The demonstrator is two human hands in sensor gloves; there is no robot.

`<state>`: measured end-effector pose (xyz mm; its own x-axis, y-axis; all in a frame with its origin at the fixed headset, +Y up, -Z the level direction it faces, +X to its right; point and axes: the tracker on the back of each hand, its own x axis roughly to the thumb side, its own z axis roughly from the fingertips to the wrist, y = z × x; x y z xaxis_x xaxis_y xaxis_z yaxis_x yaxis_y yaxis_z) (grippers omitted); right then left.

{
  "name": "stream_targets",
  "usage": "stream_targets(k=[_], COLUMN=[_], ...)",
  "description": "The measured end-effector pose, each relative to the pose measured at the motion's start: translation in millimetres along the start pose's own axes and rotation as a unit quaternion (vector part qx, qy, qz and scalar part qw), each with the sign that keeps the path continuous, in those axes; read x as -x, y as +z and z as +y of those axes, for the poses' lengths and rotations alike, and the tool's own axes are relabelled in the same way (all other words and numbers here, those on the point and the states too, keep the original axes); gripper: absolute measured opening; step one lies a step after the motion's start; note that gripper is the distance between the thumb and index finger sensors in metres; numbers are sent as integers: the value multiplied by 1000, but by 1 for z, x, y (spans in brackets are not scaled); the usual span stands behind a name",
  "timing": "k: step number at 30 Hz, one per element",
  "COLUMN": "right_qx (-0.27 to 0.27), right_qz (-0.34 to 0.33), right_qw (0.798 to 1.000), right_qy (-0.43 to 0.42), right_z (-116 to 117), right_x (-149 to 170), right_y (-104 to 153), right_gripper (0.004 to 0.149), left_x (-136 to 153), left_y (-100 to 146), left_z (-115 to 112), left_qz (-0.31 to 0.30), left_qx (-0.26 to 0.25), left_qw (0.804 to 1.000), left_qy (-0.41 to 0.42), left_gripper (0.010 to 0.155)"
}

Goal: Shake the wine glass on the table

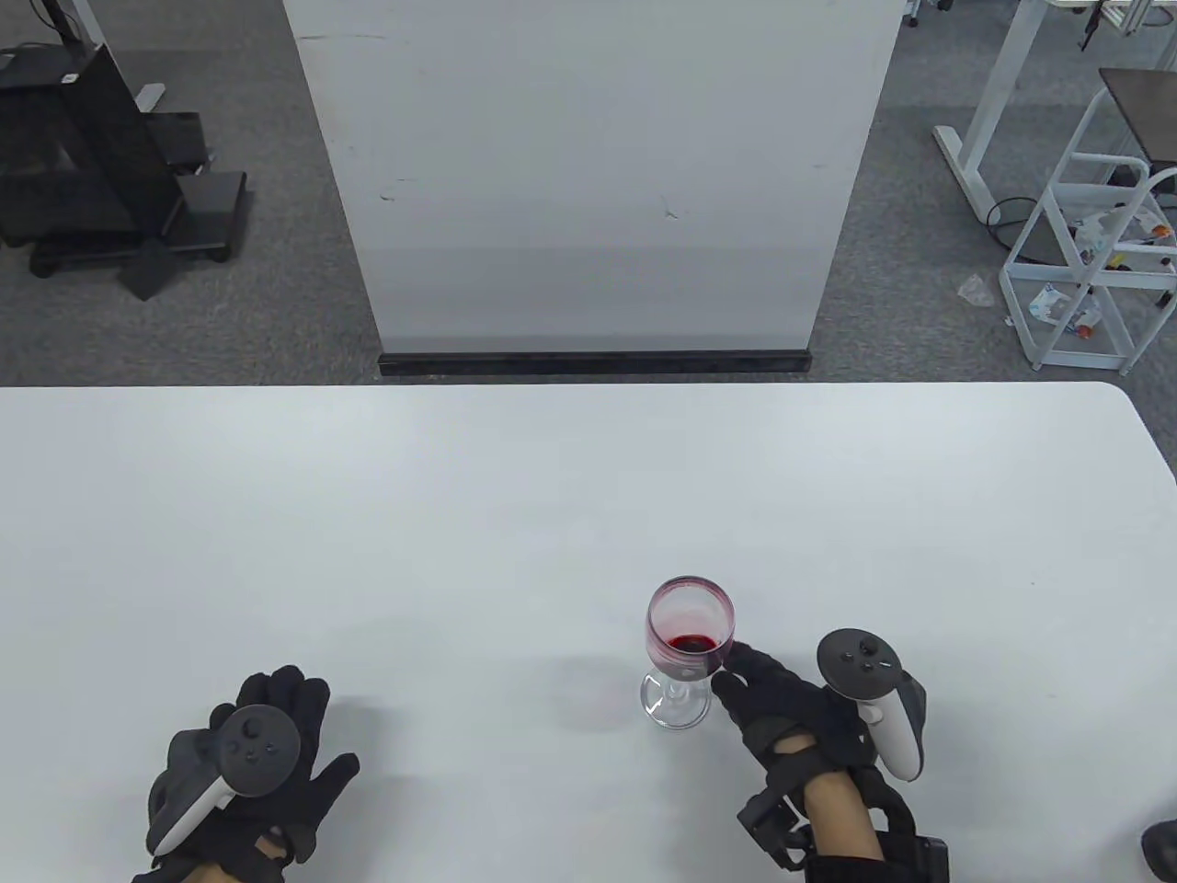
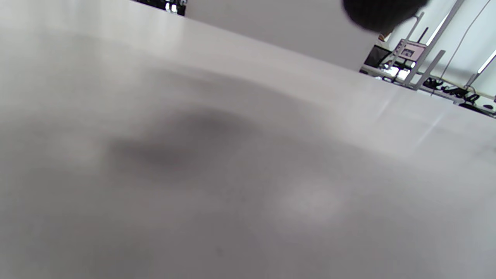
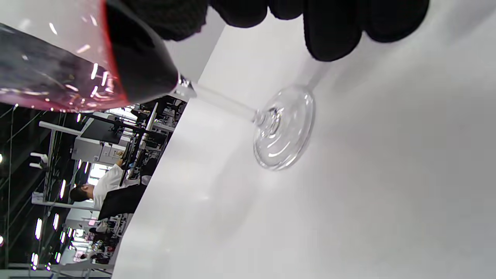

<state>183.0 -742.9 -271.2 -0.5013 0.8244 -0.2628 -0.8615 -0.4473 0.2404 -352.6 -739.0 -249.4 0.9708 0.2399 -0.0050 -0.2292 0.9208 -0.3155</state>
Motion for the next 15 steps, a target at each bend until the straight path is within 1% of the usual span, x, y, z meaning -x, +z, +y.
stream_targets(k=[3,4,7,10,12,13,15], right_qx=[57,75,115,144,162,164,176], right_qz=[-18,-23,-31,-38,-48,-50,-75], right_qw=[995,991,976,953,939,937,924], right_qy=[76,109,185,263,298,304,331], right_z=[-18,-26,-37,-40,-38,-37,-33], right_x=[1,3,6,12,17,18,22], right_y=[15,21,33,44,49,50,55], right_gripper=[61,61,61,61,61,61,60], left_x=[2,2,2,2,2,2,2], left_y=[-1,-1,-1,-1,-1,-1,-1], left_z=[0,1,1,1,2,2,2], left_qz=[5,6,6,8,9,9,9], left_qx=[0,0,-1,0,-1,-1,0], left_qw=[1000,1000,1000,1000,1000,1000,1000], left_qy=[2,2,0,-1,-1,-1,0], left_gripper=[79,79,79,80,80,80,80])
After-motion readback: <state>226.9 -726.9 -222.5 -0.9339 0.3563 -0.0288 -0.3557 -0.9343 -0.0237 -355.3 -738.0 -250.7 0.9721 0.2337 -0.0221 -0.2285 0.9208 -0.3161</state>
